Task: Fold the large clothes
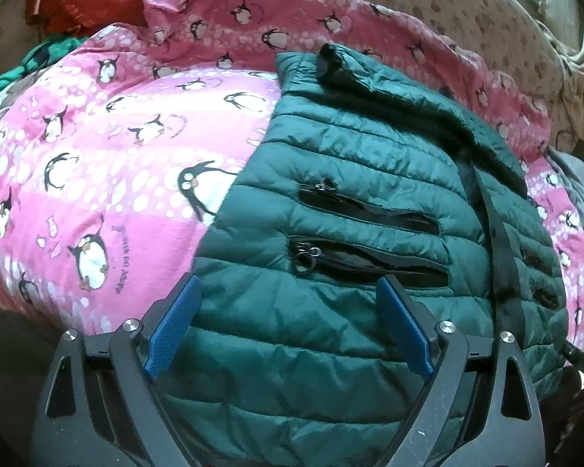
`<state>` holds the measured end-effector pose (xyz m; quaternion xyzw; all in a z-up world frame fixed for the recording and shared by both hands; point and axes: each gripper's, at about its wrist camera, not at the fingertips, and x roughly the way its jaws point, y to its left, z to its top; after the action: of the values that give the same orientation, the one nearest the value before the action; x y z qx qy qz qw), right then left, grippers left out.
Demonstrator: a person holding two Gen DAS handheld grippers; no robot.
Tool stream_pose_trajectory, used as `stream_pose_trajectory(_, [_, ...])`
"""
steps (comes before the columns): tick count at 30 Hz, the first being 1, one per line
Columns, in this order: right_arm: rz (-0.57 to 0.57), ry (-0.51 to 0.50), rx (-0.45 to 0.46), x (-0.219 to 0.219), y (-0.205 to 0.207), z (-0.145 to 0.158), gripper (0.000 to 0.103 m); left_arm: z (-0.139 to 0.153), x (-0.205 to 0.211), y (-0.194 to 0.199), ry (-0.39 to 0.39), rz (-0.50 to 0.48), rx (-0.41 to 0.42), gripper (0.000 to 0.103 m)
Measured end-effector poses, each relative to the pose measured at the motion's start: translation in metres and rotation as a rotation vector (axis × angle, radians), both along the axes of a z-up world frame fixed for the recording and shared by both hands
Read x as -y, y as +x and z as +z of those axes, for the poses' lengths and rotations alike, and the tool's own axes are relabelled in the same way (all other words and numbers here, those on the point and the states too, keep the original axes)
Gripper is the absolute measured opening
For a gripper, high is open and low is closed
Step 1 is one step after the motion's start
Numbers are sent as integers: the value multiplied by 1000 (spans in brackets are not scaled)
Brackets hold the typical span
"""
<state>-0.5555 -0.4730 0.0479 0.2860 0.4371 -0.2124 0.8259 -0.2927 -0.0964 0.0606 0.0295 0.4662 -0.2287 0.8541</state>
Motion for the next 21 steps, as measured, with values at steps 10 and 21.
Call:
stream_pose_trajectory(10, [17,-8,-10,6,10,-1,67,0,-24,11,-23,67,-23,91])
stream_pose_trajectory(21, [30,37,-8,5,10,-6,69,-8,-34,17,-50,71,-81,91])
